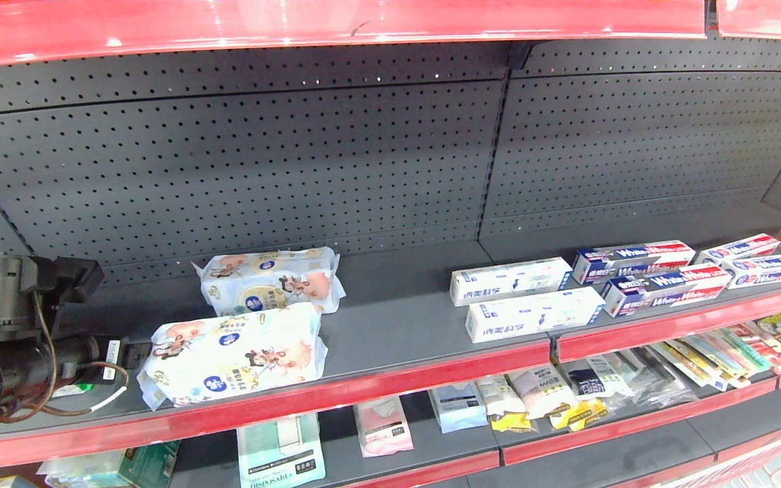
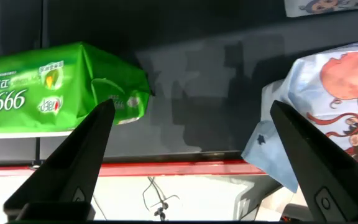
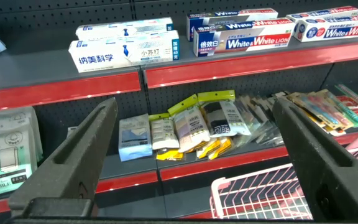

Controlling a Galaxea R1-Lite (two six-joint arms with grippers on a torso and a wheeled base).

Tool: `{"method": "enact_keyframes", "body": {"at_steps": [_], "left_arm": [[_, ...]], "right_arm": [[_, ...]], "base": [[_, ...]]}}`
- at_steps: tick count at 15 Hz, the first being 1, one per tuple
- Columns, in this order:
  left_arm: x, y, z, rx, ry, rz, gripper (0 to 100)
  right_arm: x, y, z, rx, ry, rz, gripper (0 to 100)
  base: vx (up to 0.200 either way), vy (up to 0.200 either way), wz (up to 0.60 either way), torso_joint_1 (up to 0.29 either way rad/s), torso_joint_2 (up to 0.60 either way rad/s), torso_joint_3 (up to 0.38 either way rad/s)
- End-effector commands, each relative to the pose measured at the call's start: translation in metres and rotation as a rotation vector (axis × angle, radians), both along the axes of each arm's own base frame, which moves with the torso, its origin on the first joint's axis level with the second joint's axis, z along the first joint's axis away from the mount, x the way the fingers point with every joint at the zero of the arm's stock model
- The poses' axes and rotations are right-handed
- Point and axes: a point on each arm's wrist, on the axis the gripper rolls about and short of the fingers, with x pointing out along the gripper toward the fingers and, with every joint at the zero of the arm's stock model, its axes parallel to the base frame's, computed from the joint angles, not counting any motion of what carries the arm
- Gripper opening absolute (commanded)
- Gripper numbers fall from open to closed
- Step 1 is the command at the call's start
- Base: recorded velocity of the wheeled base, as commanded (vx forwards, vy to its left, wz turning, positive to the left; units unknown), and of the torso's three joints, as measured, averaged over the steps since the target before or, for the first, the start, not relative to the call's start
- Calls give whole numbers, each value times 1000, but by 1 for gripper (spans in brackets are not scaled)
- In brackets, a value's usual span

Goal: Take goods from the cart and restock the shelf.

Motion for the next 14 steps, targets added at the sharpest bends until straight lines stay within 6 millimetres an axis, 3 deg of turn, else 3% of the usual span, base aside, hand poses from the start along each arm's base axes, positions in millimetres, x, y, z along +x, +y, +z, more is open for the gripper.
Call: {"method": "enact_keyframes", "body": {"at_steps": [1, 14], "left_arm": [[1, -1, 0, 0, 0, -6, 100], [3, -8, -1, -4, 0, -28, 100]], "right_arm": [[0, 0, 0, -1, 0, 0, 100], [0, 0, 0, 1, 0, 0, 100]], "base": [[0, 0, 0, 0, 0, 0], [0, 0, 0, 0, 0, 0]]}}
